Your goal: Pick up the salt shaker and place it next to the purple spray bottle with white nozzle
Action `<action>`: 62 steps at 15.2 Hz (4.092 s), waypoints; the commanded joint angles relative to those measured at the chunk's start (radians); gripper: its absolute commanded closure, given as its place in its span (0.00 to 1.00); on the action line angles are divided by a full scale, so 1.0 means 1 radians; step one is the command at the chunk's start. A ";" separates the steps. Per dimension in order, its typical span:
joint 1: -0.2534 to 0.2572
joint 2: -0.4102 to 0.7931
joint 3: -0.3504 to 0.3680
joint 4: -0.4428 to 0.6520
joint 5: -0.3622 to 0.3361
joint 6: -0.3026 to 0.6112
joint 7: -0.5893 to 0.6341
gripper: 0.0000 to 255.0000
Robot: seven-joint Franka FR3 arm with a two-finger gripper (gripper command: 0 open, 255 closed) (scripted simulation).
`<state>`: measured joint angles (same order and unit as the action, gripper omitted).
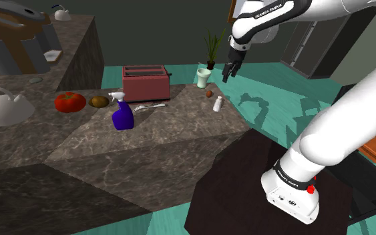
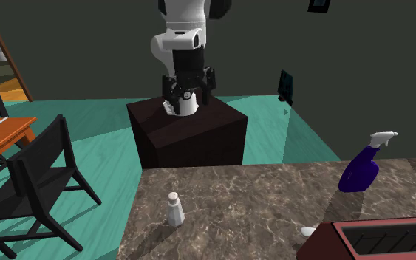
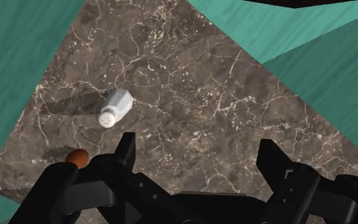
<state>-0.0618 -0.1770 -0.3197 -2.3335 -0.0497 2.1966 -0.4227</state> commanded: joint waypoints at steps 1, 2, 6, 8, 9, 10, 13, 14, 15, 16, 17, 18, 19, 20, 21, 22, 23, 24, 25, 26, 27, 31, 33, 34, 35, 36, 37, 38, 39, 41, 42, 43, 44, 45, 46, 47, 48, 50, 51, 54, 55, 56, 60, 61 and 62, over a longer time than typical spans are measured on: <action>-0.006 0.078 -0.027 0.029 0.036 0.036 -0.047 0.00; -0.008 0.119 -0.036 0.047 0.057 0.050 -0.069 0.00; -0.030 0.284 -0.058 0.130 0.155 0.095 -0.162 0.00; -0.050 0.367 -0.058 0.179 0.205 0.108 -0.207 0.00; -0.062 0.408 -0.055 0.205 0.230 0.112 -0.228 0.00; -0.075 0.449 -0.052 0.232 0.253 0.116 -0.248 0.00; -0.119 0.572 -0.035 0.321 0.315 0.118 -0.299 0.00; -0.134 0.612 -0.028 0.354 0.333 0.117 -0.313 0.00; -0.150 0.653 -0.020 0.387 0.349 0.115 -0.325 0.00; -0.166 0.693 -0.013 0.421 0.364 0.112 -0.337 0.00; -0.175 0.713 -0.009 0.439 0.371 0.110 -0.341 0.00; -0.176 0.721 -0.005 0.437 0.375 0.120 -0.344 0.00; -0.178 0.730 -0.002 0.436 0.379 0.130 -0.347 0.00; -0.179 0.739 0.001 0.435 0.384 0.139 -0.350 0.00; -0.181 0.748 0.005 0.434 0.388 0.149 -0.352 0.00; -0.183 0.757 0.008 0.434 0.393 0.158 -0.355 0.00; -0.184 0.766 0.011 0.433 0.397 0.168 -0.358 0.00; -0.186 0.776 0.015 0.433 0.402 0.177 -0.361 0.00; -0.187 0.781 0.017 0.433 0.404 0.182 -0.362 0.00; -0.187 0.781 0.017 0.433 0.404 0.182 -0.362 0.00; -0.187 0.781 0.017 0.433 0.404 0.182 -0.362 0.00; -0.187 0.781 0.017 0.433 0.404 0.182 -0.362 0.00; -0.187 0.781 0.017 0.433 0.404 0.182 -0.362 1.00; -0.187 0.781 0.017 0.433 0.404 0.182 -0.362 1.00; -0.187 0.781 0.017 0.433 0.404 0.182 -0.362 1.00; -0.187 0.781 0.017 0.433 0.404 0.182 -0.362 1.00; -0.187 0.781 0.017 0.433 0.404 0.182 -0.362 1.00; -0.187 0.781 0.017 0.433 0.404 0.182 -0.362 1.00; -0.187 0.781 0.017 0.433 0.404 0.182 -0.362 1.00; -0.187 0.780 0.017 0.432 0.404 0.182 -0.362 1.00; -0.187 0.781 0.017 0.433 0.404 0.182 -0.362 1.00; -0.184 0.771 0.013 0.431 0.400 0.174 -0.359 1.00; -0.182 0.760 0.010 0.430 0.395 0.165 -0.356 1.00; -0.180 0.750 0.006 0.429 0.391 0.157 -0.353 1.00; -0.177 0.740 0.003 0.428 0.386 0.148 -0.349 1.00; -0.175 0.730 0.000 0.427 0.381 0.139 -0.346 1.00; -0.173 0.720 -0.004 0.427 0.377 0.130 -0.342 1.00; -0.168 0.701 -0.010 0.426 0.367 0.112 -0.336 1.00; -0.166 0.691 -0.013 0.426 0.363 0.103 -0.332 1.00; -0.160 0.663 -0.022 0.428 0.349 0.074 -0.322 1.00; -0.158 0.654 -0.025 0.429 0.344 0.065 -0.319 1.00; -0.156 0.645 -0.027 0.430 0.339 0.055 -0.315 1.00; -0.149 0.610 -0.037 0.438 0.321 0.016 -0.302 1.00; -0.148 0.602 -0.040 0.440 0.317 0.006 -0.298 1.00; -0.146 0.594 -0.042 0.443 0.312 -0.005 -0.295 1.00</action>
<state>-0.2069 0.4195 -0.3595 -1.9003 0.2659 2.2046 -0.7190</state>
